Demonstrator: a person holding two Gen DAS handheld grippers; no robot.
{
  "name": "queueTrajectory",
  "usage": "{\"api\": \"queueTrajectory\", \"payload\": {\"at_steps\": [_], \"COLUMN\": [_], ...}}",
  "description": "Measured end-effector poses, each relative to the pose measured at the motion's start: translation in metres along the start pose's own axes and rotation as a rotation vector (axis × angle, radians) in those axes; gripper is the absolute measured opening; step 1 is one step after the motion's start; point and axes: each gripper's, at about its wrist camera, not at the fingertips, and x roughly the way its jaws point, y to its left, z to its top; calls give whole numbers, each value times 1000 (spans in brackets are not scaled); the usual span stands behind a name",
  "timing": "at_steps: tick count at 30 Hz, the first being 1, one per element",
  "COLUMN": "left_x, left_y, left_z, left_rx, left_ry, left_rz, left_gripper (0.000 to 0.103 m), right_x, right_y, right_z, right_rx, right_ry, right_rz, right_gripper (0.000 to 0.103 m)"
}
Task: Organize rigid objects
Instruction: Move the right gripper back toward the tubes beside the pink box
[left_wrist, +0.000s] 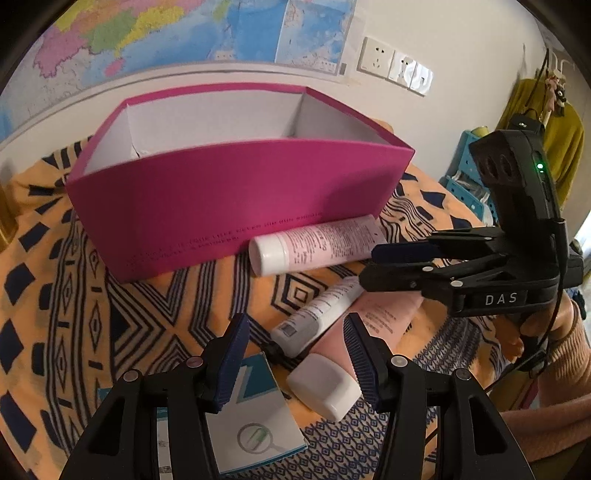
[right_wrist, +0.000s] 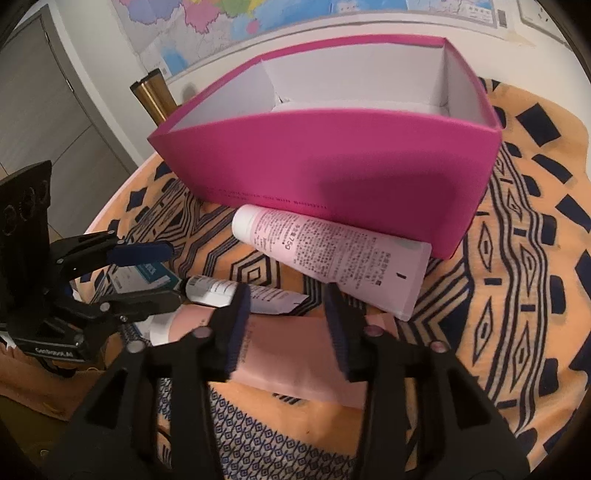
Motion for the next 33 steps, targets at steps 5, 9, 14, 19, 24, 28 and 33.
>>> {"api": "queueTrajectory", "payload": {"at_steps": [5, 9, 14, 19, 24, 28, 33], "left_x": [5, 7, 10, 10, 11, 10, 8], "left_y": [1, 0, 1, -5, -13, -18, -18], "left_z": [-5, -5, -5, -8, -11, -16, -19], "left_rx": [-3, -4, -7, 13, 29, 45, 78], "left_ry": [22, 26, 39, 53, 59, 69, 86], "left_rz": [-15, -21, -50, -66, -66, -80, -128], "left_gripper": [54, 54, 54, 54, 55, 56, 62], "right_x": [7, 4, -1, -6, -10, -12, -13], "right_y": [1, 4, 6, 8, 8, 10, 10], "right_z": [0, -5, -11, -17, -20, -24, -25], "right_rx": [-23, -57, -82, -93, -98, -101, -104], "right_ry": [38, 63, 84, 99, 110, 116, 128], "right_rz": [7, -3, -8, -6, -1, 8, 29], "right_gripper": [47, 47, 47, 48, 48, 48, 48]}}
